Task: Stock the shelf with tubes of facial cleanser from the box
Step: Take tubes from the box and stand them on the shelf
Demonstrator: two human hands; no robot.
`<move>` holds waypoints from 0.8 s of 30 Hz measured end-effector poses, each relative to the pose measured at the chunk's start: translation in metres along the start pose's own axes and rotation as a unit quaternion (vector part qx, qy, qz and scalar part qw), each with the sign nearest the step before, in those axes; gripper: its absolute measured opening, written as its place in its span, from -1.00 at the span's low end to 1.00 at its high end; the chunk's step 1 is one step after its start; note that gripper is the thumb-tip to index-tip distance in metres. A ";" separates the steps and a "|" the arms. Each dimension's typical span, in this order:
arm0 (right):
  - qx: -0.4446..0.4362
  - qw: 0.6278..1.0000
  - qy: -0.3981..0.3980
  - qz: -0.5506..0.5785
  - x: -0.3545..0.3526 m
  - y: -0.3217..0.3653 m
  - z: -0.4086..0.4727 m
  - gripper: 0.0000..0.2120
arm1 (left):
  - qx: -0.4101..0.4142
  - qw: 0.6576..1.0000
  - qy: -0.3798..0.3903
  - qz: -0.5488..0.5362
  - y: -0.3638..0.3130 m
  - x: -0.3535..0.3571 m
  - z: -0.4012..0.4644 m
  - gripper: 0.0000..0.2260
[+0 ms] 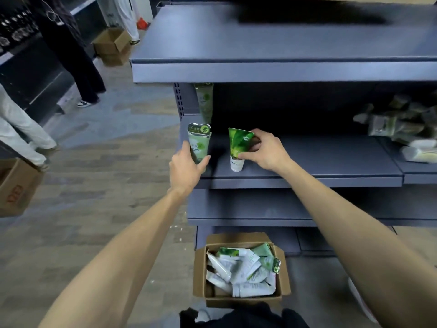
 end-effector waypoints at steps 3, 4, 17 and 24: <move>0.034 0.999 0.004 0.020 0.016 -0.016 -0.002 -0.55 | -0.044 0.998 -0.022 -0.049 0.001 0.005 -0.002 -0.58; 0.041 0.999 -0.003 0.031 0.022 -0.020 -0.004 -0.57 | -0.048 0.997 -0.025 -0.052 0.001 0.006 -0.002 -0.59; 0.021 0.998 -0.038 0.050 0.045 -0.030 0.019 -0.72 | -0.039 0.997 -0.029 -0.058 -0.013 0.023 0.016 -0.61; -0.009 0.997 -0.052 0.049 0.055 -0.046 0.055 -0.71 | 0.001 0.998 -0.054 -0.020 -0.013 0.051 0.052 -0.60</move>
Point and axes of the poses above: each hand's wrist, its own z-axis towards the middle knuckle, its own x-axis out of the palm, y = z × x, the point moved 2 cm from there along z, towards the middle knuckle, and after that the axes turned 2 degrees about -z, right-handed, at the moved point
